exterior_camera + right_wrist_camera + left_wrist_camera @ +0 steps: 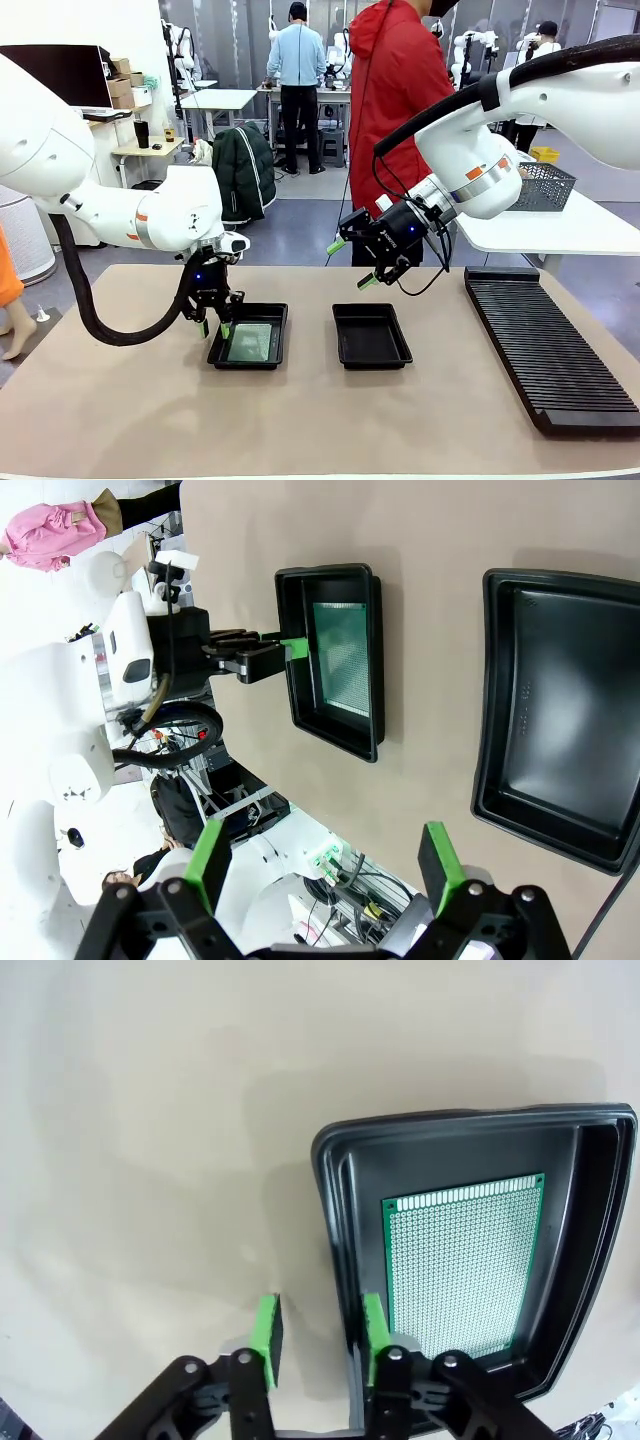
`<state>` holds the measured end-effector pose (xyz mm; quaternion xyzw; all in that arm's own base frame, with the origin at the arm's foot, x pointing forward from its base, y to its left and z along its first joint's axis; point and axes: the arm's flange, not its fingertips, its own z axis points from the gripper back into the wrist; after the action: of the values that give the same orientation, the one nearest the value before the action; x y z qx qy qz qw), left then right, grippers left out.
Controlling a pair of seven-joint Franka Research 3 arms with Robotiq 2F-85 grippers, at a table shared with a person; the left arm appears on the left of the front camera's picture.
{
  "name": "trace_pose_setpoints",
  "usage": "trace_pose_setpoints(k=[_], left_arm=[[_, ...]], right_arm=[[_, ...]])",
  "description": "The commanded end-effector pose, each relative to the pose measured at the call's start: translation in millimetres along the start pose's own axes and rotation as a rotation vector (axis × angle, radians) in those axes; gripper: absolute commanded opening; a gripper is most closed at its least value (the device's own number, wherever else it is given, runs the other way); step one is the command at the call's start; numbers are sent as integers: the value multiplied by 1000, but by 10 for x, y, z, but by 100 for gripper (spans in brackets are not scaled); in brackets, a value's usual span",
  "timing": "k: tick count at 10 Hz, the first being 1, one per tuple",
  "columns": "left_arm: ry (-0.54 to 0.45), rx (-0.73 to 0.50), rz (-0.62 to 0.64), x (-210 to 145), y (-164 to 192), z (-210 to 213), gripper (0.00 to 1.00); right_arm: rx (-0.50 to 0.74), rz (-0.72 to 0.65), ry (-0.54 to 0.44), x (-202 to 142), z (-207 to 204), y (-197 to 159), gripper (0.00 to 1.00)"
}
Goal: Inspect and transfer BCBs to ESD trays.
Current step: Pick up the ESD tray and place it on the left side of the table.
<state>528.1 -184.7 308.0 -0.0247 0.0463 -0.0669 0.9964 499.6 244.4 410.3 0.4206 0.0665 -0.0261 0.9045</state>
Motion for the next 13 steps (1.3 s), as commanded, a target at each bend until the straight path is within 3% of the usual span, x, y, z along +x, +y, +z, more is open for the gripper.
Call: trace_pose_setpoints(k=[1,5,7,9,10,13], left_arm=[[-60,16,21,-70,-3,-41,31],[-99,-6,46,-166,15,-37,7],[-103,-9,58,-210,23,-53,0],[-132,-42,61,-272,36,-25,0],[-88,-10,30,-136,21,-28,0],[-88,-10,30,-136,21,-28,0]], right_arm=[[-9,-8,1,10,-15,30,100],[-9,-8,1,10,-15,30,100],[-9,-8,1,10,-15,30,100],[-9,-8,1,10,-15,30,100],[-9,-8,1,10,-15,30,100],[-9,-8,1,10,-15,30,100]])
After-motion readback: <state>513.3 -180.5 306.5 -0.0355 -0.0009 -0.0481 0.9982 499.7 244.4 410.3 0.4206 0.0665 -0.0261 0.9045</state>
